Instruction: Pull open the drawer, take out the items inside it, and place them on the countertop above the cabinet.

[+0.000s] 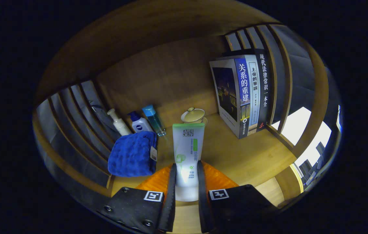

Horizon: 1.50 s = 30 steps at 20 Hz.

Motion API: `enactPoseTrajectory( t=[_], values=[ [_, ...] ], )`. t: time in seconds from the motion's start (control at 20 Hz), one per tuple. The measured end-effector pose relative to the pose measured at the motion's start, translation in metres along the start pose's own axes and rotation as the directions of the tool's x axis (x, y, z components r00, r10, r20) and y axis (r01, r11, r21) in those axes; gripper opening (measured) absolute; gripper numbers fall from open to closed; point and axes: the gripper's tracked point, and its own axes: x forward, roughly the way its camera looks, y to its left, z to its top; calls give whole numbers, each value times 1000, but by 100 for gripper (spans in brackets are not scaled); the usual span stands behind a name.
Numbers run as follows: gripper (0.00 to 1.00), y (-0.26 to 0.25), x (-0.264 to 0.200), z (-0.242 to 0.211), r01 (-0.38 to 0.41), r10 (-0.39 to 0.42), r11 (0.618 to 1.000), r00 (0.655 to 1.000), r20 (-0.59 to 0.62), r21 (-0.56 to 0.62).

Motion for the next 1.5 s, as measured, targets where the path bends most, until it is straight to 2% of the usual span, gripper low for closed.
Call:
enactPoseTrajectory(
  t=[0.25, 0.3, 0.4, 0.5, 0.7, 0.9, 1.1, 1.35, 1.5],
  values=[
    [39, -13, 43, -15, 28, -29, 1000, 999, -37, -10],
    [45, -14, 45, -23, 29, -29, 999, 999, -43, -15],
    [46, -10, 39, -27, 11, -12, 1000, 999, -36, -12],
    [64, -4, 24, -25, -18, 18, 1000, 1000, -24, -6],
    [99, 10, -37, -10, -81, 83, 996, 990, 114, -23],
    [99, 7, -106, -11, -88, 101, 994, 967, 232, -69],
    [98, -1, -168, -36, -110, 129, 991, 945, 301, -81],
    [98, -19, -220, -81, -123, 155, 986, 919, 362, -111],
    [98, -26, -238, -112, -126, 171, 981, 918, 357, -144]
  ],
)
